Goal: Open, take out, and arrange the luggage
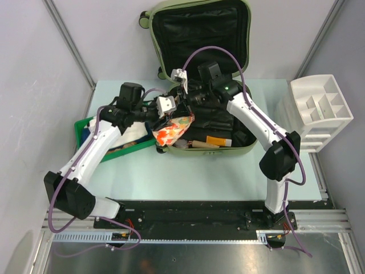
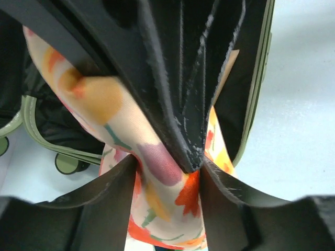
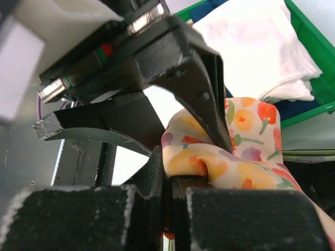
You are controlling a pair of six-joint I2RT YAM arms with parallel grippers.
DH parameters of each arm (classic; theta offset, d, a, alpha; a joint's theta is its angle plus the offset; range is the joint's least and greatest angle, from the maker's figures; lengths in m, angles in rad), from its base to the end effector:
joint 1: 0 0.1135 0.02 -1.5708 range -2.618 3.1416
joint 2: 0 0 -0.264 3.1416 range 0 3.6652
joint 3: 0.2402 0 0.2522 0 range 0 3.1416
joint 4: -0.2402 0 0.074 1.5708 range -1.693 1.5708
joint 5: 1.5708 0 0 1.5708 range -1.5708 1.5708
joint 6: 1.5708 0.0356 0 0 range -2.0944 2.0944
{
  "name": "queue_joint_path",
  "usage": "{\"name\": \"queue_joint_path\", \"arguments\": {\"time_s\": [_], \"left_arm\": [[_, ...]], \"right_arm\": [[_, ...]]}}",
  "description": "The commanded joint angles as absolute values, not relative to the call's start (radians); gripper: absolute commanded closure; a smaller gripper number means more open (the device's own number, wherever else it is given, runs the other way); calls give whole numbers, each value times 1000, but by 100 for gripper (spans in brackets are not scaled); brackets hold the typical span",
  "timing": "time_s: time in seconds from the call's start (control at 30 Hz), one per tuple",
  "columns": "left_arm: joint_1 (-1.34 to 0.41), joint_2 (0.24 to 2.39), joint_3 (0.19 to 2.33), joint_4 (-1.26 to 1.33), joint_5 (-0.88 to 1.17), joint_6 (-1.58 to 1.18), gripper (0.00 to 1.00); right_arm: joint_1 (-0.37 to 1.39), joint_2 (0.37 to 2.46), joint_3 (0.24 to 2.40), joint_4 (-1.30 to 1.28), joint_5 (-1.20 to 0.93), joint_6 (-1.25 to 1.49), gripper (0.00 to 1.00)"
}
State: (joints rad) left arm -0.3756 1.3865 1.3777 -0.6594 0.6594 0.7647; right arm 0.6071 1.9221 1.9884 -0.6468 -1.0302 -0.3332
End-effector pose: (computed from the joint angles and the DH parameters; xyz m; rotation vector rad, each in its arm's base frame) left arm 0.2685 -0.1293 0.3676 1.4230 1.5758 -0.5070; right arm 0.3345 0.2695 0.3868 -1.4387 1.4933 1.2582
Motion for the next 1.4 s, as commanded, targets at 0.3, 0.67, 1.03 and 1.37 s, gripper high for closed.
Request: {"name": "queue_joint_path", "arguments": {"time_s": [0.3, 0.67, 1.03, 1.37], "left_arm": [[-281, 1318, 1330, -650, 765, 545, 100], [188, 1534, 1407, -650, 1029, 103, 100], [440, 1942, 1465, -650, 777, 109, 84], [443, 1895, 1450, -646, 612, 106, 1]], "right_arm": [[580, 1862, 2034, -428, -1108, -89, 68], [370, 1928, 2039, -189, -920, 271, 4], [359, 1879, 1905, -313, -881, 157, 4], [338, 1922, 1905, -429, -839, 26, 3]]}}
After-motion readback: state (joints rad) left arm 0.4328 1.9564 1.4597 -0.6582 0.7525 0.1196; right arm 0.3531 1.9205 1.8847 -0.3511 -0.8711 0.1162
